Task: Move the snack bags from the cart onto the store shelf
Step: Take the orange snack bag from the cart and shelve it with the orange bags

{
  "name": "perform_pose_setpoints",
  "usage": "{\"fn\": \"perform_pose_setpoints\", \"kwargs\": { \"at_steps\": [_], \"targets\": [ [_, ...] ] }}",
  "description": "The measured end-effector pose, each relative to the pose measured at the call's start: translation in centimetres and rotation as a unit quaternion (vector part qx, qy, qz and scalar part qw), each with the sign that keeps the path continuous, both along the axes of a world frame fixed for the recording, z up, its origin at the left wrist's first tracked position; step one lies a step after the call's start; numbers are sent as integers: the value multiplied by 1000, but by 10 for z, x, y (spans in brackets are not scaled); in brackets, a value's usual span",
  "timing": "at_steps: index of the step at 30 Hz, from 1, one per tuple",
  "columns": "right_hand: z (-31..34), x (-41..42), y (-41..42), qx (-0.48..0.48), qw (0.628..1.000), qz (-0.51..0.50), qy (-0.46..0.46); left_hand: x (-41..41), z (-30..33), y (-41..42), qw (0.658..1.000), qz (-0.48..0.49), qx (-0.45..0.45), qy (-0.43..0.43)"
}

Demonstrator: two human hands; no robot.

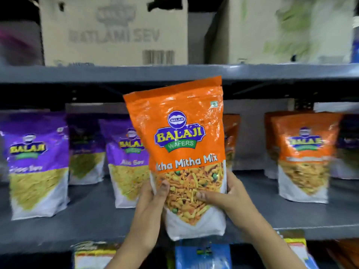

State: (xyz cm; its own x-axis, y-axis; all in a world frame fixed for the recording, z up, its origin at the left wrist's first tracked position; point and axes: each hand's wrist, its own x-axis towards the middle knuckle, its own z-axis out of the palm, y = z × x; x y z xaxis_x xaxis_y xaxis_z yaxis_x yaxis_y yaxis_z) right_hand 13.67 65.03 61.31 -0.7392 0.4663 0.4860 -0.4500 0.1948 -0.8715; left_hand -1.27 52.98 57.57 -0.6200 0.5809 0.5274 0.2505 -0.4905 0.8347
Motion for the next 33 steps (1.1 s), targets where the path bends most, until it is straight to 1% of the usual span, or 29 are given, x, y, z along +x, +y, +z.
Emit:
{"fn": "perform_pose_setpoints", "kwargs": {
  "at_steps": [3,8,9,12,14,15,18,21,25,28,31,33],
  "targets": [
    [6,3,46,7,1000,-25,-12,9,17,44,999,8,-15,34],
    [-1,-10,105,17,997,-47,-66,-3,11,105,997,65,-33,30],
    [-6,-13,113,26,996,-51,-74,-3,6,115,995,84,-43,18],
    [-26,-21,127,38,996,-46,-69,-1,-11,126,987,122,-107,11],
    [-41,-23,129,24,996,-58,-63,2,-16,127,987,122,-105,25],
    [-47,-24,131,17,996,-67,-64,3,-17,126,988,107,-107,29],
    [-57,-26,136,31,993,-86,-73,7,-15,122,992,66,-105,0],
    [-55,-26,137,9,992,-102,-69,5,-20,124,988,27,-147,35],
    [-50,-18,138,-53,975,-208,-54,8,-22,125,977,-35,-200,73],
    [-48,-11,139,-81,962,-259,-42,15,-19,126,969,-63,-222,87],
    [-47,-8,142,-86,954,-286,-33,16,-20,129,961,-85,-245,98],
    [-47,-6,141,-81,954,-286,-37,17,-19,128,959,-87,-253,90]
  ]
}}
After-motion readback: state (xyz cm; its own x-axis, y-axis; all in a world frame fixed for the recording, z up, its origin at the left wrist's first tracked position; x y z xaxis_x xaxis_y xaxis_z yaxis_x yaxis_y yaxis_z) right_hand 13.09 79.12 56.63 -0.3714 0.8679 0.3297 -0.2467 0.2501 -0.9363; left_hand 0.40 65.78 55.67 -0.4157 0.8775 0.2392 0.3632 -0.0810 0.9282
